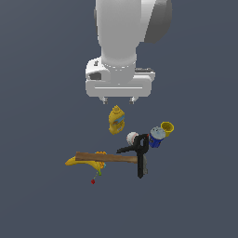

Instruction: Pick up a designated object from a clutter of objects.

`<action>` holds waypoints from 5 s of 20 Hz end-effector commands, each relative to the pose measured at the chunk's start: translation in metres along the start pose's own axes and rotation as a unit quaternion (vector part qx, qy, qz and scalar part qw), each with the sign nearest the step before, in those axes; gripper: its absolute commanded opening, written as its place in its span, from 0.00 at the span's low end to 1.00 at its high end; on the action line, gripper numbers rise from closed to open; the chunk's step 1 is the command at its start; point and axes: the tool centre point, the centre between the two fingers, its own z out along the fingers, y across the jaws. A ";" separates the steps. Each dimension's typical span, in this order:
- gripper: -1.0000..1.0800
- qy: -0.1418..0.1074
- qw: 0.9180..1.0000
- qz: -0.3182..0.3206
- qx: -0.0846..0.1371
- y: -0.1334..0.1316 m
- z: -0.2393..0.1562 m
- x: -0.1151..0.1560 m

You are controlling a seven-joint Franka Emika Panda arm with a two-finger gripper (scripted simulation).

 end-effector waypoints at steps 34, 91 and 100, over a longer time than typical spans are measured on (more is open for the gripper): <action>0.96 0.026 0.996 -0.080 -0.022 -0.127 0.100 0.015; 0.00 0.067 0.987 -0.145 0.001 -0.261 0.227 -0.010; 0.00 0.064 0.987 -0.146 0.001 -0.257 0.188 -0.004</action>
